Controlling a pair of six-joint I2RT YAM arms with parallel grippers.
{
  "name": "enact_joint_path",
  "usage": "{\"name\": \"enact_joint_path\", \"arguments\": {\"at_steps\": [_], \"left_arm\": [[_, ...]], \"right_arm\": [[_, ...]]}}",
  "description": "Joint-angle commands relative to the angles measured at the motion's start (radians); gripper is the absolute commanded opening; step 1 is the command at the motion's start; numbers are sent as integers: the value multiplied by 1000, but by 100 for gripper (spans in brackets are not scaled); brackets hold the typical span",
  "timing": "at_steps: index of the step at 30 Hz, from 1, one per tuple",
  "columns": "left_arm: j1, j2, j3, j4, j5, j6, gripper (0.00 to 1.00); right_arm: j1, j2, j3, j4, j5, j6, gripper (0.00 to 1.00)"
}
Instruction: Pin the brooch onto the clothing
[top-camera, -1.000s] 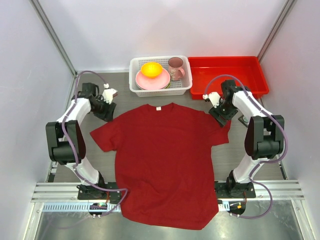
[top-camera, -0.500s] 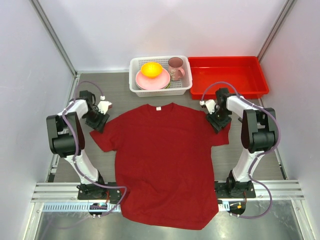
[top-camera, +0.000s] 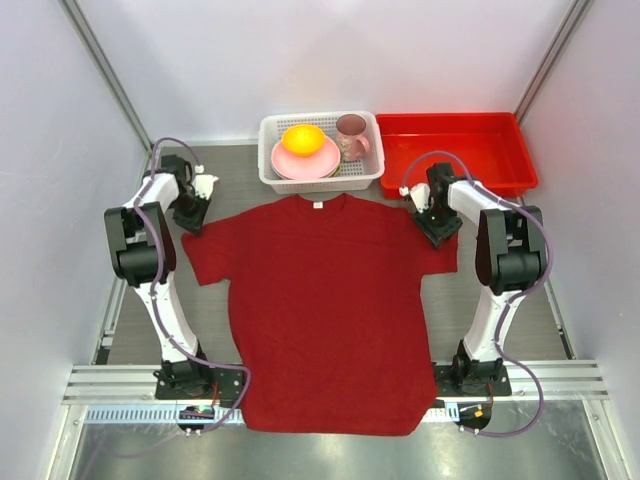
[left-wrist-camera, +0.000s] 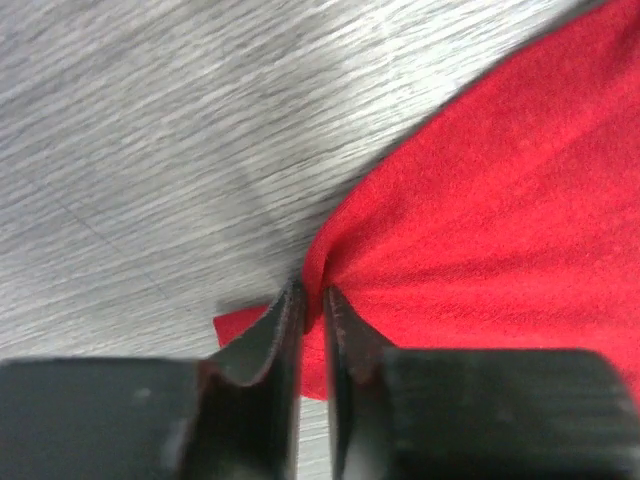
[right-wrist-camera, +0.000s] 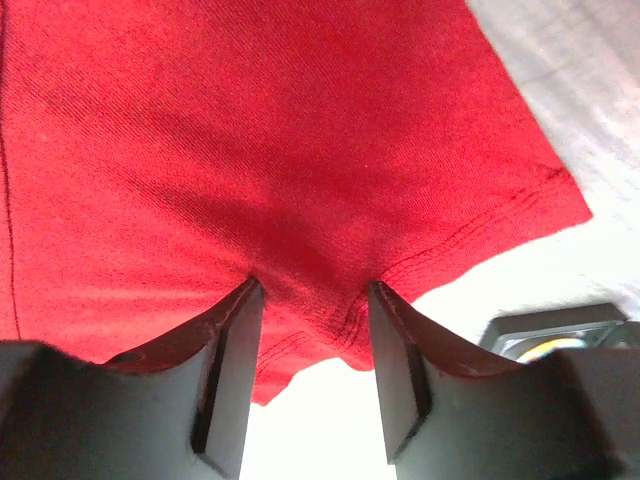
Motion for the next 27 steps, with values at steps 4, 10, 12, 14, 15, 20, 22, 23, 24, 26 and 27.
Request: {"name": "enact_joint_path", "arguments": {"at_steps": [4, 10, 12, 14, 15, 20, 22, 23, 24, 26, 27], "left_arm": [[16, -142, -53, 32, 167, -5, 45], [15, -378, -221, -114, 342, 166, 63], [13, -441, -292, -169, 396, 241, 63], [-14, -490, -346, -209, 445, 333, 62], [-26, -540, -410, -220, 464, 357, 62], [-313, -749, -579, -174, 464, 324, 56], [-528, -887, -649, -70, 429, 250, 57], [-604, -935, -666, -23, 404, 193, 58], [-679, -967, -680, 36, 322, 76, 60], [-891, -1016, -688, 169, 251, -32, 62], [-960, -1020, -685, 226, 185, -119, 62]], "right_arm": [[1, -103, 61, -11, -42, -25, 61], [102, -334, 21, -229, -224, -70, 66], [137, -399, -35, -275, -273, -90, 65], [179, -439, -88, -291, -297, -101, 64], [191, -480, -135, -297, -319, -108, 63], [266, -537, -264, -262, -341, -46, 59], [260, -520, -273, -251, -329, -6, 58], [228, -513, -270, -233, -326, 11, 57], [207, -499, -252, -228, -336, 45, 56], [121, -439, -206, -222, -365, 80, 56], [89, -415, -186, -220, -378, 105, 55]]}}
